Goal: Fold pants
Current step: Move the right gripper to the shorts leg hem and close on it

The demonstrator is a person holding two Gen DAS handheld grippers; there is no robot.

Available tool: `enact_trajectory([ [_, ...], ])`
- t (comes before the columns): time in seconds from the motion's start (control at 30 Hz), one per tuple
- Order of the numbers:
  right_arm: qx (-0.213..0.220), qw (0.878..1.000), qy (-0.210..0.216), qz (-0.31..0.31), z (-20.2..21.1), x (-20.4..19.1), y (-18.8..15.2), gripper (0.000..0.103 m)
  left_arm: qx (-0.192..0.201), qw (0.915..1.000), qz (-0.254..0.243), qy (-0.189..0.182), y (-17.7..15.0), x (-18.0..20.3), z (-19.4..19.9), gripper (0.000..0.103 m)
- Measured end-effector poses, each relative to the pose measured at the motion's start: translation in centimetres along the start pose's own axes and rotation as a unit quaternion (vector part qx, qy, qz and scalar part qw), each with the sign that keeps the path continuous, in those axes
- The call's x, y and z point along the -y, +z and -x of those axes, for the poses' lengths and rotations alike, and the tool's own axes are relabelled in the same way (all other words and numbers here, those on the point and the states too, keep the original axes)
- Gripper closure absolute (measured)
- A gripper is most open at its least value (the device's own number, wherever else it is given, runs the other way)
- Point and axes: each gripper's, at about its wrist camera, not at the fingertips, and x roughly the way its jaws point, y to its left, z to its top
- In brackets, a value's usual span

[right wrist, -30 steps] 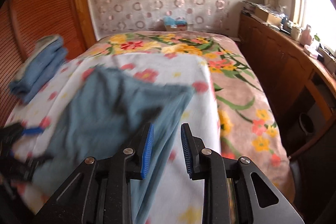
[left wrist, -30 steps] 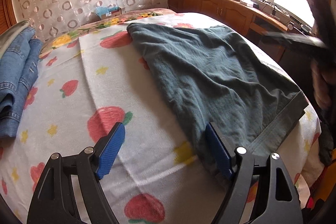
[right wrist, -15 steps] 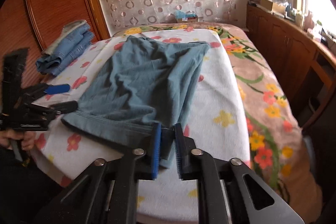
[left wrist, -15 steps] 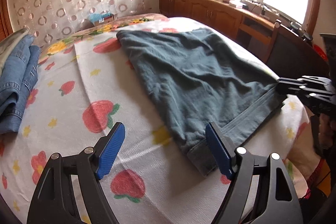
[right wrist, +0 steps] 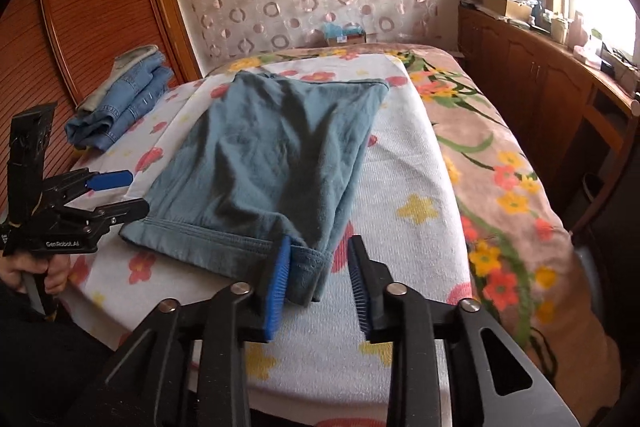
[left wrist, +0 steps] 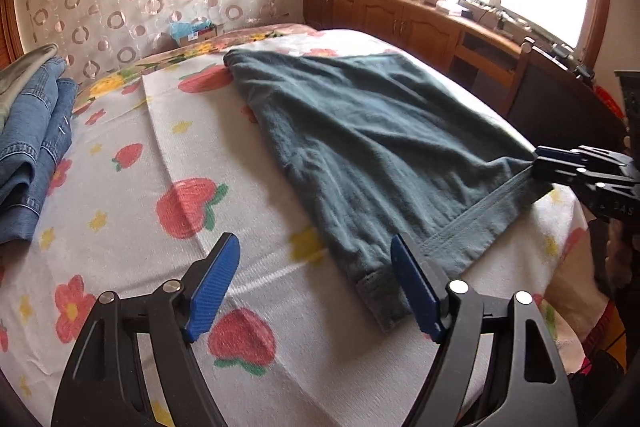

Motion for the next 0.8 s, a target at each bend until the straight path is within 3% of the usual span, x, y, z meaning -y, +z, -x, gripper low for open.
enact_trajectory([
  [0.1, 0.003, 1.000, -0.009, -0.002, -0.3, -0.2, 0.0, 0.061, 0.006, 0.9999, 0.006, -0.011, 0.0, -0.1, 0.4, 0.035],
  [0.33, 0.008, 1.000, -0.005, -0.007, -0.5, -1.2, -0.1, 0.057, 0.006, 0.9993, -0.007, -0.035, -0.2, 0.8, 0.8, 0.052],
  [0.8, -0.001, 1.000, 0.002, -0.002, -1.8, -1.0, -0.8, 0.054, -0.007, 0.9995, -0.007, -0.031, -0.7, 1.0, 0.0, 0.046],
])
